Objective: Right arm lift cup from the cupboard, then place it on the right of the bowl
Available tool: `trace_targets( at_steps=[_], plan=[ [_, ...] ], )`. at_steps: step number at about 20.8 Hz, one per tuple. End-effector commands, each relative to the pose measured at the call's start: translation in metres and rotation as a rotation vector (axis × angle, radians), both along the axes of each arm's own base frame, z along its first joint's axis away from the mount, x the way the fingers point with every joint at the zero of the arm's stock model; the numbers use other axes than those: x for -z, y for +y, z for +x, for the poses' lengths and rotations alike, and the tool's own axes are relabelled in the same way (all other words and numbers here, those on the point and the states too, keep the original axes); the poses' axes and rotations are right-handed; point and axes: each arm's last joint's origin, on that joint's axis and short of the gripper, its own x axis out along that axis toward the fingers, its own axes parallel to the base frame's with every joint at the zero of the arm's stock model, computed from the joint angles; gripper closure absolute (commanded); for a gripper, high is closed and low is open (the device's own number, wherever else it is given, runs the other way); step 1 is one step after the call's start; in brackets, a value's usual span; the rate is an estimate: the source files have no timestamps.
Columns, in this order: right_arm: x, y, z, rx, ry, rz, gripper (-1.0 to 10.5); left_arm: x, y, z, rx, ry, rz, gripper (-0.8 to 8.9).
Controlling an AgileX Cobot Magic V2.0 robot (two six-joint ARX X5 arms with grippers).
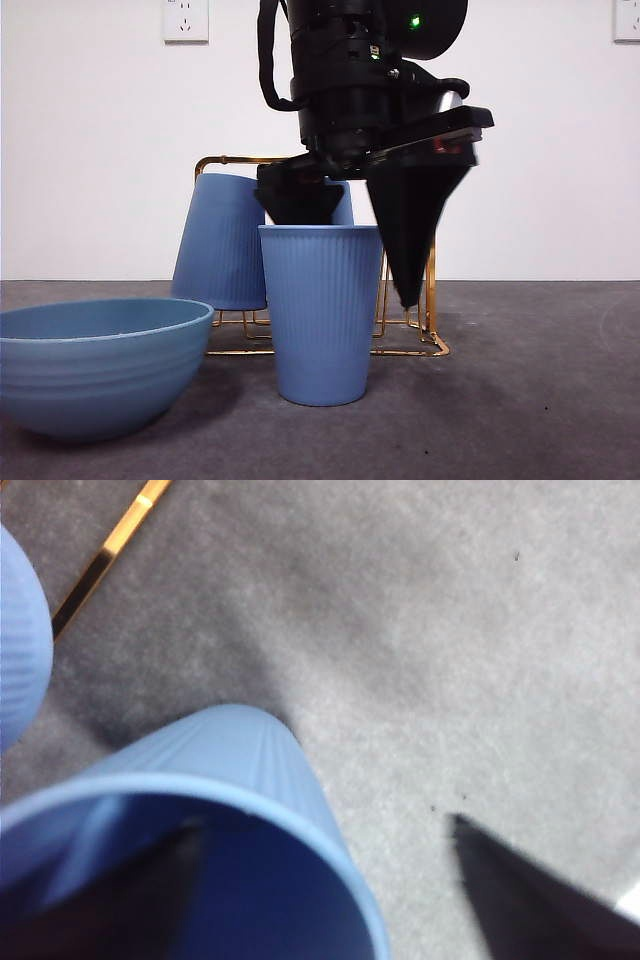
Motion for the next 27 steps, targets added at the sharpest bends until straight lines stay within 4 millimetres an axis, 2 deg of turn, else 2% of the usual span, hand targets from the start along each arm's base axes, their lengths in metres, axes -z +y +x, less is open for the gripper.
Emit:
trace_targets(
  at_steps=[1,4,7,11,13,14,17,20,27],
  plan=[
    [-0.004,-0.001,-0.001,-0.010,-0.017,-0.003,4.2,-0.007,-0.004,-0.003,0.024,-0.014,-0.013,3.39],
    [-0.003,-0.001,-0.002,-0.005,-0.010,-0.010,4.2,-0.034,0.006,-0.010,0.025,-0.045,-0.055,3.39],
    [-0.002,-0.001,-0.002,-0.003,-0.003,-0.016,4.2,-0.073,0.025,-0.024,0.026,-0.096,-0.122,3.39],
    [-0.002,-0.001,-0.002,-0.010,-0.004,-0.017,4.2,-0.127,0.062,-0.047,0.006,-0.209,-0.207,3.39],
    [-0.002,-0.001,-0.002,-0.036,-0.009,-0.023,4.2,-0.142,0.081,-0.057,-0.017,-0.260,-0.193,3.40],
    [-0.002,0.000,-0.002,-0.065,-0.019,-0.029,4.2,-0.149,0.097,-0.065,-0.033,-0.282,-0.194,3.42],
    [-0.004,0.002,-0.003,-0.131,-0.042,-0.036,4.2,-0.156,0.131,-0.082,-0.066,-0.341,-0.239,3.46],
    [-0.005,0.002,-0.003,-0.160,-0.062,-0.037,4.2,-0.148,0.173,-0.100,-0.143,-0.428,-0.273,3.46],
    [-0.009,0.003,-0.005,-0.226,-0.112,-0.051,4.2,-0.126,0.228,-0.139,-0.264,-0.551,-0.420,3.48]
  ],
)
